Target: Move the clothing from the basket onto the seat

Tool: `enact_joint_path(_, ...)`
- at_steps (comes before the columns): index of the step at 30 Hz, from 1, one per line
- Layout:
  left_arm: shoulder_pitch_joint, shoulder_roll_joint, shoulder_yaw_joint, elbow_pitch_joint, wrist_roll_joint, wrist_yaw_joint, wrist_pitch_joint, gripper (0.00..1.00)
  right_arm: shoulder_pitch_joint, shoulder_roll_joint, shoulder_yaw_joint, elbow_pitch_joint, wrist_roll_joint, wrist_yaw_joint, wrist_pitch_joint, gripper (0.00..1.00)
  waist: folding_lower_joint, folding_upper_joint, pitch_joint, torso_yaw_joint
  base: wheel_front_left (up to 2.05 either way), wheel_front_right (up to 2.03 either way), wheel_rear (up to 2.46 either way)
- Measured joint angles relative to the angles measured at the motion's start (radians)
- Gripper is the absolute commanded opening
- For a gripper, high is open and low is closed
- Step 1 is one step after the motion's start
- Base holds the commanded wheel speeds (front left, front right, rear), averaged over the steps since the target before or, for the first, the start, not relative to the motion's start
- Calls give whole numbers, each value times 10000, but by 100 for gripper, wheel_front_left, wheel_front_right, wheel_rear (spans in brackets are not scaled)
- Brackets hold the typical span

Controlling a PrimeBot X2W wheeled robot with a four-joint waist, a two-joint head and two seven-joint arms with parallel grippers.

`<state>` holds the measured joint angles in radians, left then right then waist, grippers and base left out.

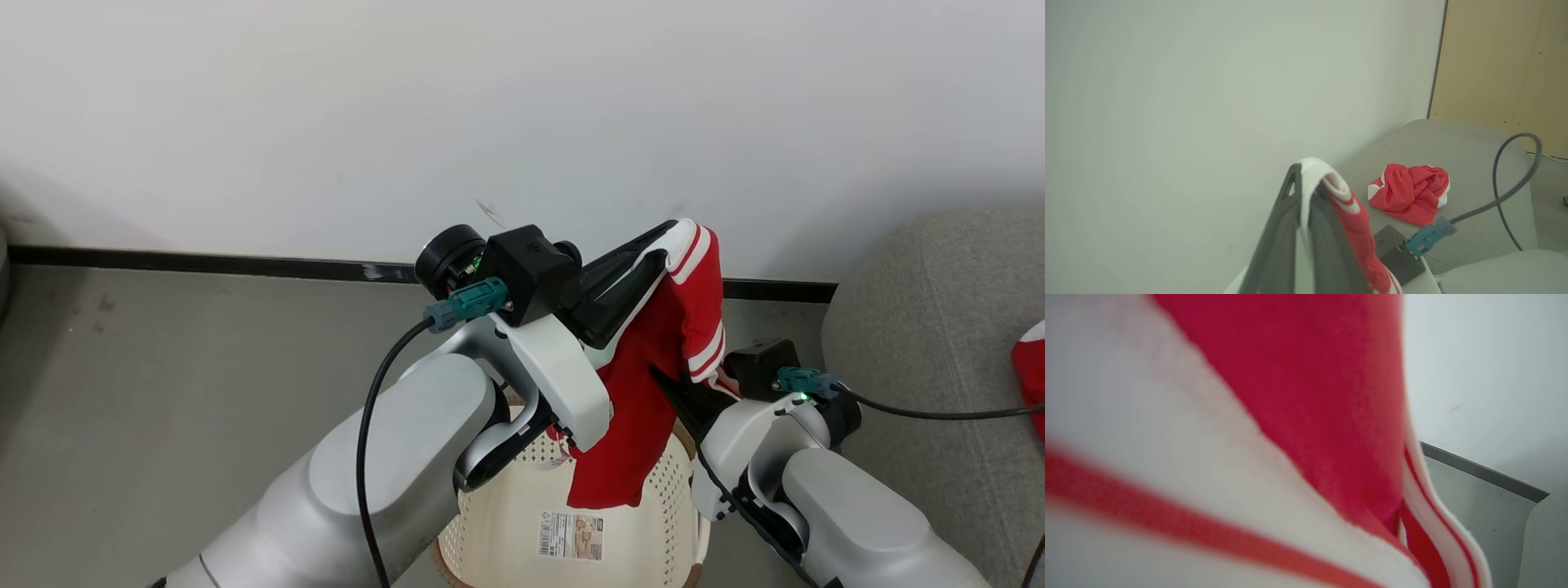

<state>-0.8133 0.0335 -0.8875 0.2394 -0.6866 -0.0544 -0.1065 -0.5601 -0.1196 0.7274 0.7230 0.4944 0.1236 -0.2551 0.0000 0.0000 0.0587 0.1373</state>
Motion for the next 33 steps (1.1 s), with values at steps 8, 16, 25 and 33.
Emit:
enact_joint_path(8,-4,0,67,211,-71,259,-2,0,-43,-40,90,-33,0,0,0,0,0,0,20,74,0,0,0)
enact_joint_path(16,3,196,472,690,-65,564,-17,0,-28,-280,-104,-456,35,-2,0,0,0,0,9,-65,0,0,0)
enact_joint_path(25,463,577,587,1001,-203,694,-136,0,16,-493,-813,-1066,82,-2,0,0,0,0,-20,-259,0,0,0)
enact_joint_path(33,1052,851,683,988,-278,708,-389,0,129,-702,-1624,-1691,73,0,0,0,0,0,49,-413,0,0,0)
